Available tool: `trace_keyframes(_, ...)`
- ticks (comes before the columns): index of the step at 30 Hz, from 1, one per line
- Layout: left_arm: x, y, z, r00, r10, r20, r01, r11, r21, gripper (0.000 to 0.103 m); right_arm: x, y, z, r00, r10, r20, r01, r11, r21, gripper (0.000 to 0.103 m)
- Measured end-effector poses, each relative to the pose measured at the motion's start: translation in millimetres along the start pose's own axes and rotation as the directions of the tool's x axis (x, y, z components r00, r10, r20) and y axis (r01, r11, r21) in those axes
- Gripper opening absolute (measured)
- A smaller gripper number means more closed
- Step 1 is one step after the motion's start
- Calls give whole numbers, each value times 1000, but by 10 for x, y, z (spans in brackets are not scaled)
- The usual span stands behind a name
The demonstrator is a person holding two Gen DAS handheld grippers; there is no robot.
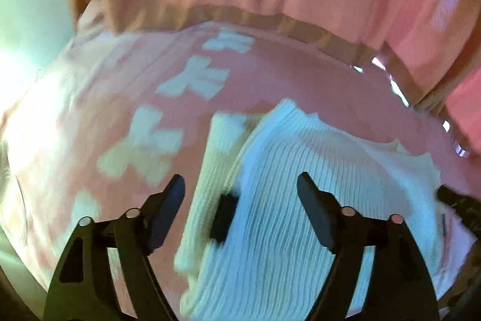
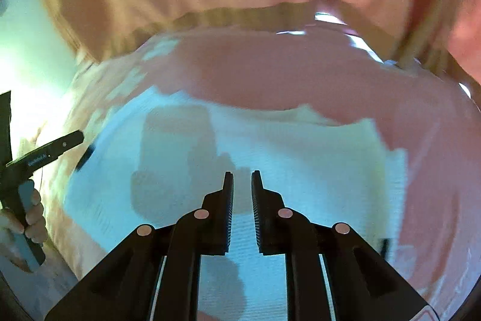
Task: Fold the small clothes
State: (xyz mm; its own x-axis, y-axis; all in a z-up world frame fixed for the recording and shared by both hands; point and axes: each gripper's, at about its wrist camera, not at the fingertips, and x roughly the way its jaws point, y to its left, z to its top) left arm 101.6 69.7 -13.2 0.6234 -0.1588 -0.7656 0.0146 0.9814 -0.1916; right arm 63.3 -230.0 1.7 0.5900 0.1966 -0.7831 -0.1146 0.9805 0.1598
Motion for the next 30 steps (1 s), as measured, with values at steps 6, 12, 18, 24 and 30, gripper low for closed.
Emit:
trace_keyframes(6,227,418,-446,991,24,-132,-44,988,-149,75,291,377,-6,998,15,-54,-19,997,-70,8)
trace_keyframes(12,326,445,-509,988,3,-155,-28,988,-154,77,534,436,105,997,-1,-76,-3,998,-56,8)
trace_keyframes(18,361,466,-496,987,3,-161,-28,988,-153,82,878,453,77,988,-47,-148,39,997,-60,8)
trace_keyframes(24,381,415,-499,987,20,-162,-43,990,-136,83,912,510,68,986,-77,-150,63,993,-97,8)
trace_keyframes(30,286,341,-422,983,-97,-158,68,982,-177,28,934,499,83,986,-74,-152,60,993,-98,8)
